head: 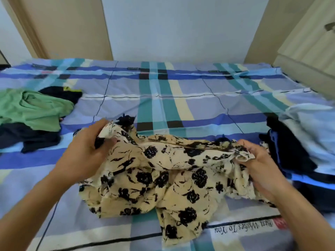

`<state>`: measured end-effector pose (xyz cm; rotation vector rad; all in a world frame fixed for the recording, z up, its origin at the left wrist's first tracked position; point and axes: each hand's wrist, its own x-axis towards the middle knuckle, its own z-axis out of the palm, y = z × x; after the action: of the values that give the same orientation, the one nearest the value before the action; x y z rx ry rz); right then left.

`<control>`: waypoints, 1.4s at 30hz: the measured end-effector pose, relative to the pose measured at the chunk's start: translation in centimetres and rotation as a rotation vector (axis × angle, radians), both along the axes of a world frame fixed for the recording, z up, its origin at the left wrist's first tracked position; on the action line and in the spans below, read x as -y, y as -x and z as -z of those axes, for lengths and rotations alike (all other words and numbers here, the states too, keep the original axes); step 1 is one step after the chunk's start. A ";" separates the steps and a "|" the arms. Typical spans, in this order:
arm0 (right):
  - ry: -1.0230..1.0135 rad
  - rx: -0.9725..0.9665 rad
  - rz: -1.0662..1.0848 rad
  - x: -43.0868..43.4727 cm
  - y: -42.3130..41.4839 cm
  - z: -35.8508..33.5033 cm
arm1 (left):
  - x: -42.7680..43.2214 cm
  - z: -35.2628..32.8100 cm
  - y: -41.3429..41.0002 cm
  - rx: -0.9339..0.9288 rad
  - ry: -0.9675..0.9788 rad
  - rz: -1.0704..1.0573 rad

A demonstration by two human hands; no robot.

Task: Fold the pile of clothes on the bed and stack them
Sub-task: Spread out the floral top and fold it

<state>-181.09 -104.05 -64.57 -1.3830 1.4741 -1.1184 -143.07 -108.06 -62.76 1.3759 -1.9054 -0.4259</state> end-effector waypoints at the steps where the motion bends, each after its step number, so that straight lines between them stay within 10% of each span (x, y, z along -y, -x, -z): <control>1: -0.046 0.121 0.053 0.3 -0.1 -0.3 | 0.2 -0.5 -0.4 -0.014 0.010 -0.007; 5: -0.112 0.217 0.106 3.1 0.3 -3.5 | 1.6 -4.1 -1.0 -0.062 -0.002 0.028; 12: -0.118 -0.425 -0.049 4.3 -1.1 -15.1 | 4.6 -12.4 -3.5 0.125 -0.115 0.039; 19: -0.046 -0.323 0.086 7.8 -2.1 -21.1 | 6.1 -18.0 -5.8 0.458 -0.523 -0.120; 29: -0.123 -0.331 -0.073 9.5 -2.4 -20.3 | 5.4 -17.3 -7.1 -0.498 -0.708 0.035; 39: -0.607 -0.911 -0.525 7.6 -3.3 -18.6 | 3.0 -13.0 -7.9 0.389 -0.904 0.442; 42: -0.437 -1.025 -0.417 12.8 -4.9 -21.0 | 8.4 -16.4 -6.7 0.750 -0.689 0.130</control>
<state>-176.23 -116.88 -43.62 -1.9010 1.8003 0.2638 -136.40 -116.43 -46.39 2.0669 -2.6025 -0.7551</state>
